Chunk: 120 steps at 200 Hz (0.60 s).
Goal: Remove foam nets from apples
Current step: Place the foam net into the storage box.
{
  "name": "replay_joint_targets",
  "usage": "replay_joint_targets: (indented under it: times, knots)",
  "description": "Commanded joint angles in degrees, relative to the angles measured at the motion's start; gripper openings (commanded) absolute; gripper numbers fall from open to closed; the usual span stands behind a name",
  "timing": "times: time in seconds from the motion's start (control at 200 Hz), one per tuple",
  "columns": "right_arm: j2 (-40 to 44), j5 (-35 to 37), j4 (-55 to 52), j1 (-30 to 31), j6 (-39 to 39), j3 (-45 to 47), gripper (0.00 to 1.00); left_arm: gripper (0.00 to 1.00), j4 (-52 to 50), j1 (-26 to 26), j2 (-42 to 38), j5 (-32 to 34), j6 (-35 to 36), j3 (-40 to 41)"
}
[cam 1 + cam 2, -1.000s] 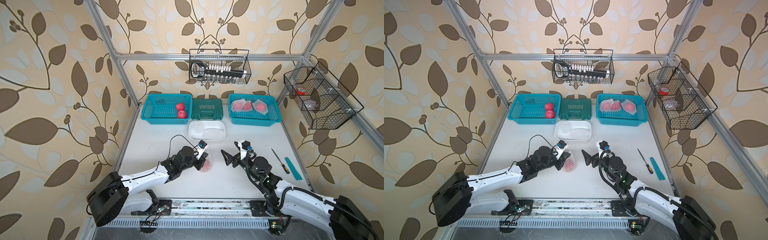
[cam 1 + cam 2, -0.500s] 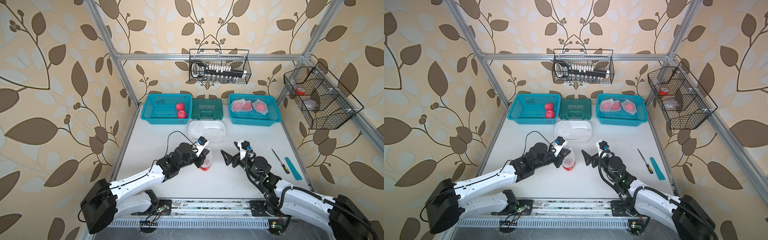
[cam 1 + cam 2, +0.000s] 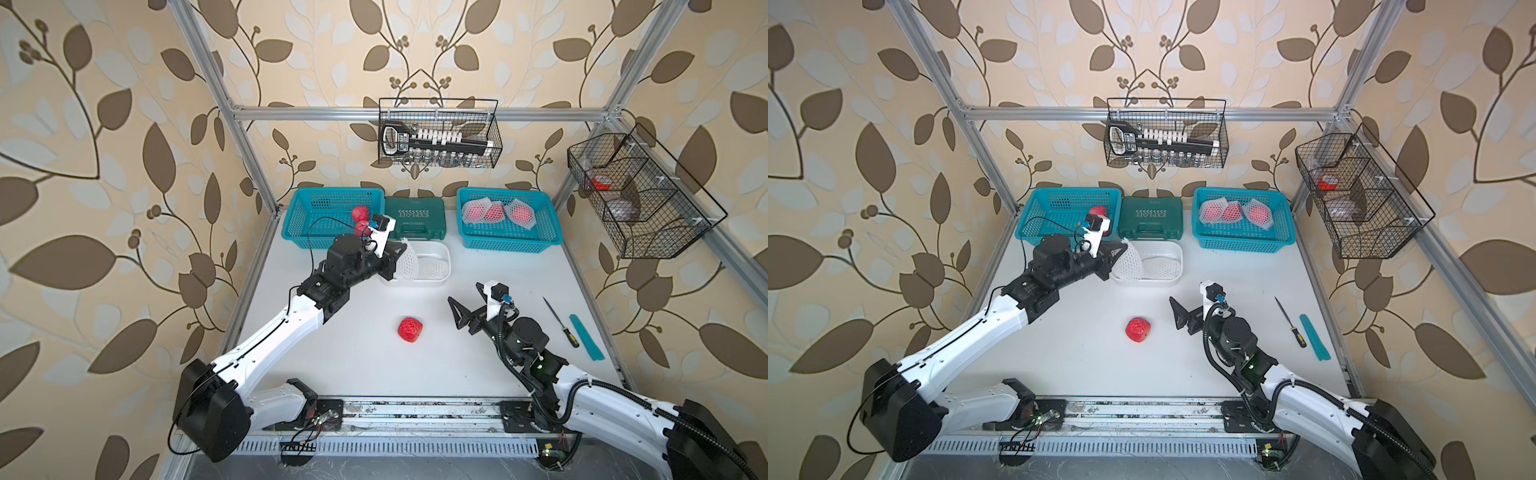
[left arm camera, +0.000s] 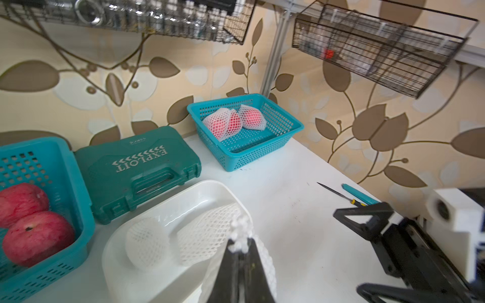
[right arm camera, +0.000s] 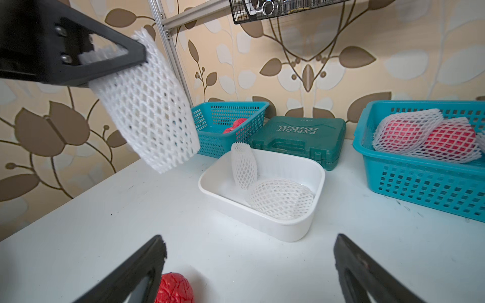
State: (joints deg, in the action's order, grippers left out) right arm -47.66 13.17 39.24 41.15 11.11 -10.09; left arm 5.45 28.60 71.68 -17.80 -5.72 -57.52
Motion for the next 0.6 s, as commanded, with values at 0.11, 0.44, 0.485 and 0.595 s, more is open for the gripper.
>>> replay_joint_targets:
  times: [0.11, 0.44, 0.485, 0.595]
  knots:
    - [2.11, 1.46, -0.14, 0.08, 0.49, 0.55, 0.99, 0.01, -3.30, -5.84, 7.87, 2.12, -6.02, -8.91]
    - [2.04, 1.20, -0.56, 0.08, 0.75, 0.33, 0.99, 0.03, 8.60, -6.89, 20.65, -7.14, -12.71, -9.96]
    - [2.13, 1.08, -0.40, 0.07, 0.75, 0.41, 0.99, 0.03, 11.33, -6.80, 22.22, -6.10, -15.75, -9.47]
    - [2.40, 1.06, -0.57, 0.08, 0.75, 0.42, 0.99, 0.04, 15.24, -5.15, 25.17, -2.13, -18.54, -9.73]
